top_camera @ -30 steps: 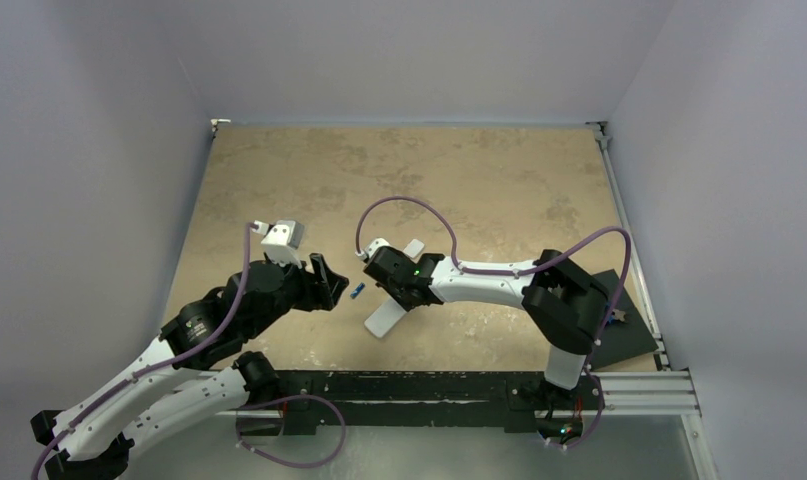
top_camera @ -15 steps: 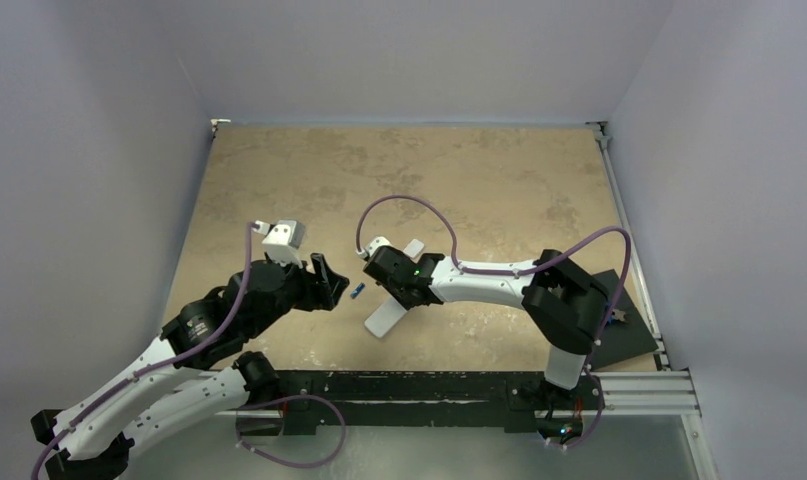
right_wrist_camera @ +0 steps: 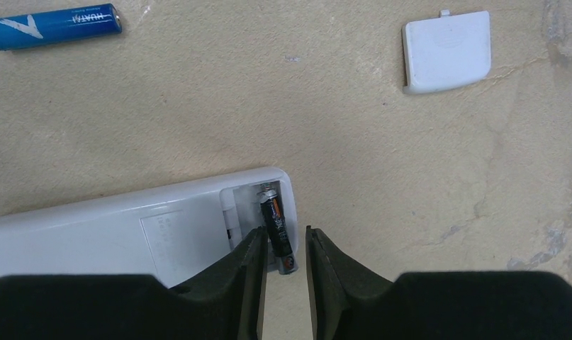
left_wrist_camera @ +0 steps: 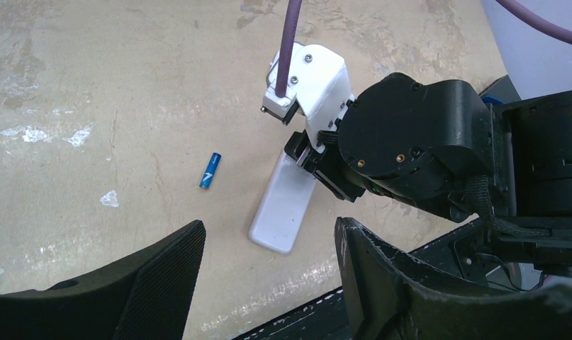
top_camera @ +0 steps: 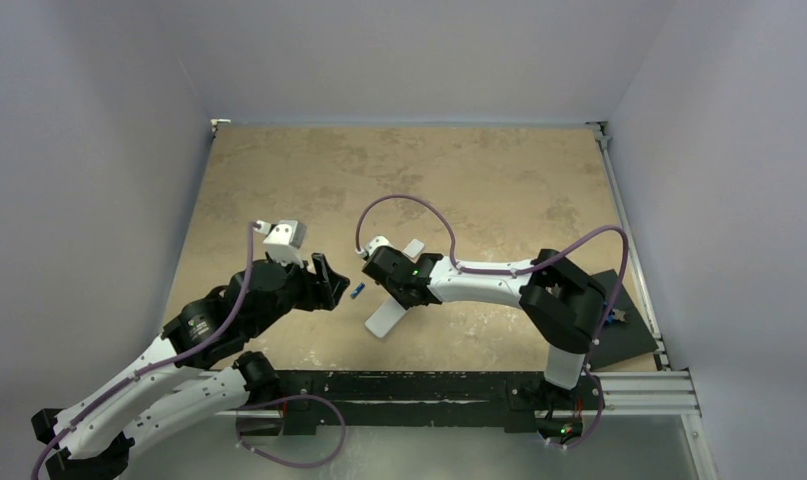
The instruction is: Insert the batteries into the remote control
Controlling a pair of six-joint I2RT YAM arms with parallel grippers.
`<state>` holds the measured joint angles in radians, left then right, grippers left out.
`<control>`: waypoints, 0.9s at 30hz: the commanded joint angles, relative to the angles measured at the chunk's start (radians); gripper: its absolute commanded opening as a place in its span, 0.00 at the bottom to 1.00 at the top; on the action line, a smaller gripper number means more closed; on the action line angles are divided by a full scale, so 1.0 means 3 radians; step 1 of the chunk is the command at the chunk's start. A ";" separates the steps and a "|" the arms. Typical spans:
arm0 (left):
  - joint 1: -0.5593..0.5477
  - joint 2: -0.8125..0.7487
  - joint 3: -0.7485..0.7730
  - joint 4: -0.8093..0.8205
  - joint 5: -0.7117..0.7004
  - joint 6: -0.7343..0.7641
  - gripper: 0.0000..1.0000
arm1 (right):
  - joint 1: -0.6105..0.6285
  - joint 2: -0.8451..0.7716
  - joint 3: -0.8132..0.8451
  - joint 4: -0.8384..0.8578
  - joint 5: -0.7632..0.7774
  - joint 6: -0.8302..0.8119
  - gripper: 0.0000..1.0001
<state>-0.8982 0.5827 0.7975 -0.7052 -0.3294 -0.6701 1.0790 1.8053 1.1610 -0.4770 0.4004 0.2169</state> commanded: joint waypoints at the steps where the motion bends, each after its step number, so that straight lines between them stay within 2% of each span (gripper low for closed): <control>1: -0.0015 0.0013 0.0023 0.0079 -0.0012 -0.0006 0.67 | -0.0012 0.0007 0.0113 0.0089 0.0017 0.0049 0.34; 27: -0.0014 0.0054 0.0024 0.0085 0.0009 -0.0006 0.67 | -0.0067 0.0036 0.0033 0.0263 -0.0133 0.0024 0.36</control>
<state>-0.8982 0.5957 0.7975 -0.7048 -0.3290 -0.6701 1.0657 1.8080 1.1610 -0.4294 0.3820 0.2195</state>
